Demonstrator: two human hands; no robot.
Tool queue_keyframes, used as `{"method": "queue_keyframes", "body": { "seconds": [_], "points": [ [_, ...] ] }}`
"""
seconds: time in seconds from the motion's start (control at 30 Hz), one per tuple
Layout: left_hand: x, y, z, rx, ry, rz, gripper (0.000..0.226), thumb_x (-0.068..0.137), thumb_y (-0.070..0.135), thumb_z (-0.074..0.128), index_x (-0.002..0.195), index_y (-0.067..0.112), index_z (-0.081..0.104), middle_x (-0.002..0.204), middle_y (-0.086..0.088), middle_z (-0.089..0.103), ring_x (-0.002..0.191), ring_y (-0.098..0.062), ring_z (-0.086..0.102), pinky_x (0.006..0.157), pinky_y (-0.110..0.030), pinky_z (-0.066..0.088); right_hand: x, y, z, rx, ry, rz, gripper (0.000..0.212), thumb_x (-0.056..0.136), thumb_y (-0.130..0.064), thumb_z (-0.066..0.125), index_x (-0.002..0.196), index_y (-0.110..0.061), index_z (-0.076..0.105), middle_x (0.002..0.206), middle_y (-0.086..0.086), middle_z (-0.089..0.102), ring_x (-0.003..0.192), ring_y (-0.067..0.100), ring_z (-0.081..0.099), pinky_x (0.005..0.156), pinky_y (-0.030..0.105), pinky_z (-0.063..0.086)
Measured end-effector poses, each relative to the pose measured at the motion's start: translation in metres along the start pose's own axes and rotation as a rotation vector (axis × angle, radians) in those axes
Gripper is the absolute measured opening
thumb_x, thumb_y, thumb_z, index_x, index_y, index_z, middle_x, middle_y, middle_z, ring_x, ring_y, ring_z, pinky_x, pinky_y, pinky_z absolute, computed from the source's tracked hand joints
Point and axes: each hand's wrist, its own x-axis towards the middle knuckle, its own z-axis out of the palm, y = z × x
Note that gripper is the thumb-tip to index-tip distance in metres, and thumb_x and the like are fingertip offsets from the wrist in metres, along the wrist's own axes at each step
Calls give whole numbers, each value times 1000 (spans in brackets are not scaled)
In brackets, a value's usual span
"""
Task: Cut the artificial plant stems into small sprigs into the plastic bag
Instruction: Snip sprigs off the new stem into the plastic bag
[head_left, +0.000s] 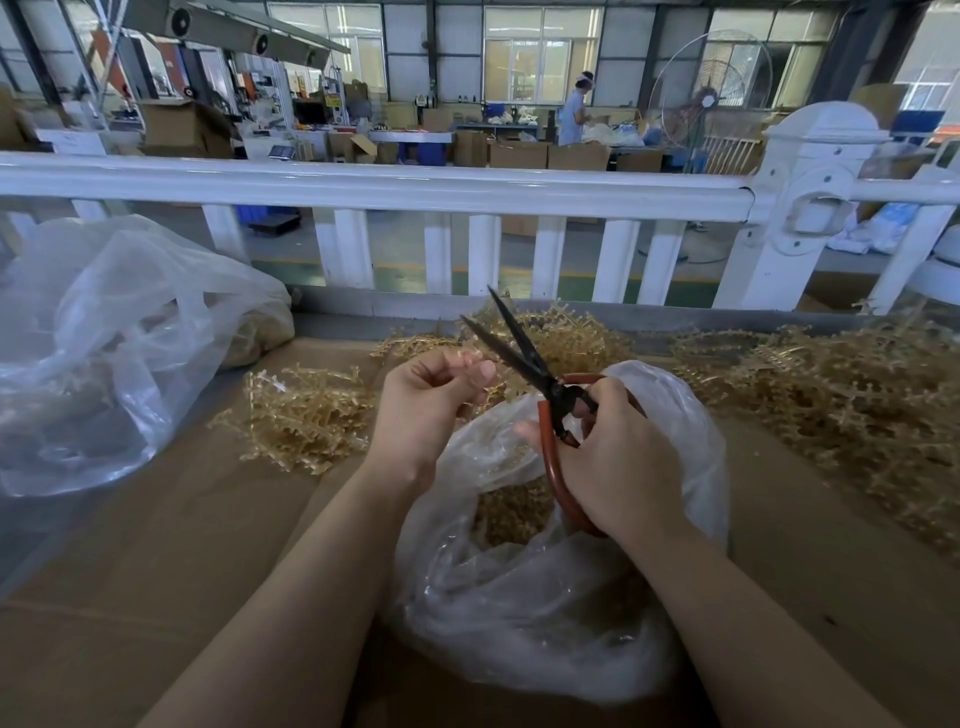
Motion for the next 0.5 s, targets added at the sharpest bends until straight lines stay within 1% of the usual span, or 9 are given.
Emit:
{"method": "queue_keyframes", "body": {
  "seconds": [0.03,0.1,0.17,0.23,0.27,0.33,0.43,0.5],
  "points": [
    [0,-1,-1,19,-8,14,18,86,5,72,73,18,71,72,-1,67,66,-11,56,63,-20,50,0,0,-1,-29,-13,-5,69,64,-93,44,97,-32,42,84,-24,50,69,-4,47,54,12,28],
    [1,-2,-2,53,-23,33,21,90,-3,63,76,11,67,67,2,62,64,-9,50,61,-18,46,0,1,0,-78,-36,-25,71,63,-93,45,98,-32,40,89,-22,54,74,1,52,54,13,28],
    [2,-3,-1,51,-58,36,16,92,-5,57,81,5,62,67,0,54,65,-10,44,63,-22,40,1,3,1,-87,-49,-29,67,65,-90,50,98,-33,39,92,-20,56,79,5,55,55,14,30],
    [1,-3,0,2,-112,23,9,94,-4,55,88,1,59,70,-3,49,67,-12,40,66,-26,35,2,4,1,-94,-46,-30,67,65,-90,49,97,-33,38,94,-18,59,82,7,57,59,19,37],
    [1,-3,0,-26,-136,12,8,95,-3,54,90,1,58,71,-4,48,68,-12,39,66,-27,33,2,4,1,-100,-43,-35,68,65,-92,46,97,-32,38,93,-17,60,82,7,58,61,22,40],
    [0,-2,1,-68,-165,-11,14,95,-3,52,85,5,59,71,-3,48,67,-12,40,66,-27,32,1,4,0,-106,-32,-47,68,64,-92,42,94,-32,41,89,-18,59,80,7,59,61,22,41],
    [0,-2,2,-108,-181,-34,21,93,-6,52,82,9,62,69,0,55,64,-8,46,66,-26,35,1,5,0,-105,-20,-61,61,67,-89,49,89,-33,42,84,-18,58,76,4,57,60,21,41],
    [0,-3,2,-108,-193,-38,20,93,-6,52,83,8,62,69,0,56,63,-8,48,67,-26,35,1,4,-1,-112,-2,-80,60,67,-89,51,84,-33,40,72,-18,52,65,0,51,54,18,35]
  ]
}}
